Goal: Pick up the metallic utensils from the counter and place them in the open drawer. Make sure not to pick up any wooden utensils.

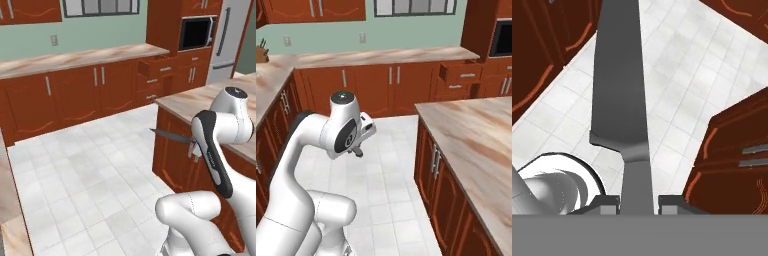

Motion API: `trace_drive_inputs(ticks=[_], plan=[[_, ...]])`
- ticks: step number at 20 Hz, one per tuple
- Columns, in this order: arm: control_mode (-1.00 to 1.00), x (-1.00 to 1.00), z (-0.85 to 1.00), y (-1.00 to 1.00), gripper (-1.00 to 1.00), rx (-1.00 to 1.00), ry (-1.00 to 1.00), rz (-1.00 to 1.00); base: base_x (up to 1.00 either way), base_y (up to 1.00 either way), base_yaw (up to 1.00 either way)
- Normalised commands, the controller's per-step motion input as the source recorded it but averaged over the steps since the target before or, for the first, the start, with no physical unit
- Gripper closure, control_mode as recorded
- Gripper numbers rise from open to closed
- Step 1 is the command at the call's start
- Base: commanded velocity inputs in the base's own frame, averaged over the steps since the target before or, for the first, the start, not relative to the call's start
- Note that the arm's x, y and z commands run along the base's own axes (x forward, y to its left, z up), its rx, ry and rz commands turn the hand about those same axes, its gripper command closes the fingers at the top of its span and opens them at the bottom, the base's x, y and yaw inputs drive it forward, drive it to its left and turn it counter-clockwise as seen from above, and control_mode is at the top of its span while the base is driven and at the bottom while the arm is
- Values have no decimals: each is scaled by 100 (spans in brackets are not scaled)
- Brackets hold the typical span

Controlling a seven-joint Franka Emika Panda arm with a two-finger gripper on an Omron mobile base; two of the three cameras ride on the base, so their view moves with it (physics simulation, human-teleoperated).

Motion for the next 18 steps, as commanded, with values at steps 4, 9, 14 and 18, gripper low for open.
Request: trace_drive_inputs(ticks=[4,9,14,18], plan=[[100,0,0,0,100,0,0,0,100,67,-27],[100,0,0,0,100,0,0,0,100,71,-30],[100,0,0,0,100,0,0,0,100,82,-31],[100,0,0,0,100,0,0,0,100,93,-29]])
